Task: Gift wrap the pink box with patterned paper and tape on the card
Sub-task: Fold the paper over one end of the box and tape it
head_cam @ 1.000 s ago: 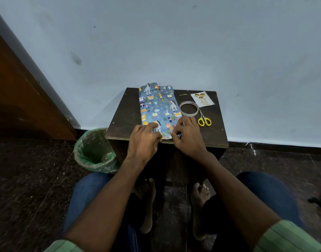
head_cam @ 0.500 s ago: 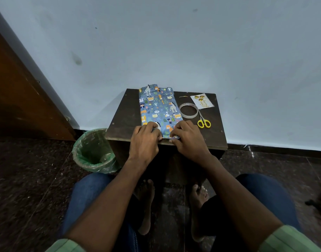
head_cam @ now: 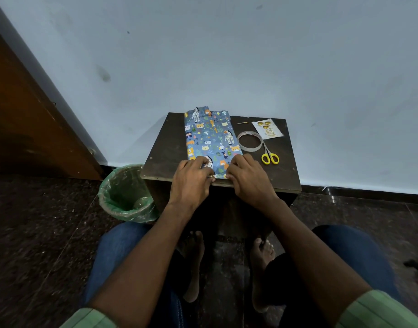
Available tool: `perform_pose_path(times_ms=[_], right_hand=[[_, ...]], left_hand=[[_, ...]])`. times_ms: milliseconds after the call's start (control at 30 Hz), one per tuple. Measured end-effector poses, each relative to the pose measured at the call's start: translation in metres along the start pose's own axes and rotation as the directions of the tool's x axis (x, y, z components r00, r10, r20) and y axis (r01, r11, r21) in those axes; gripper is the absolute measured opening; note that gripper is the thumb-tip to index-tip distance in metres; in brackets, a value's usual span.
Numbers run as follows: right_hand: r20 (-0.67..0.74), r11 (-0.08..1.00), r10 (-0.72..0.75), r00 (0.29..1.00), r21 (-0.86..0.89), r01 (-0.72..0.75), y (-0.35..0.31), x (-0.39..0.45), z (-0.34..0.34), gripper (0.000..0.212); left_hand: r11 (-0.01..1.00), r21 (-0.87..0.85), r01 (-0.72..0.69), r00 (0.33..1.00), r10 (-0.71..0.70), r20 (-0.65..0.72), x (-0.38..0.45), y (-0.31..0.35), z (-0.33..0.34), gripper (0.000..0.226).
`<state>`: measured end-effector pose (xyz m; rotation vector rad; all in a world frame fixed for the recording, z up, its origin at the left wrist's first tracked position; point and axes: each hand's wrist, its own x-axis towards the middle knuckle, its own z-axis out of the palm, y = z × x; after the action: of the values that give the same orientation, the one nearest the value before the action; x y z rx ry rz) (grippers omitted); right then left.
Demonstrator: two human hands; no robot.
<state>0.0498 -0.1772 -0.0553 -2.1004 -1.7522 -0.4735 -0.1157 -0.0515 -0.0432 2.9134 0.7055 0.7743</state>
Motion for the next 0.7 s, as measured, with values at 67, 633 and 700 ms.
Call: perform_pose_path(times_ms=[67, 633, 700], right_hand=[[0.037, 0.999, 0.001, 0.999, 0.053, -0.003, 0.002, -0.001, -0.004, 0.018], [-0.016, 0.968, 0.092, 0.996, 0.236, -0.086, 0.006, 0.009, 0.002, 0.005], [-0.004, 0.927, 0.12, 0.993, 0.358, -0.11, 0.007, 0.012, 0.003, 0.006]], left_hand=[[1.0, 0.027, -0.016, 1.0, 0.016, -0.014, 0.001, -0.001, 0.001, 0.013], [0.999, -0.04, 0.03, 0.992, -0.035, -0.122, 0.007, -0.005, 0.007, 0.008], [0.993, -0.105, 0.048, 0.989, -0.062, -0.135, 0.007, -0.006, 0.004, 0.007]])
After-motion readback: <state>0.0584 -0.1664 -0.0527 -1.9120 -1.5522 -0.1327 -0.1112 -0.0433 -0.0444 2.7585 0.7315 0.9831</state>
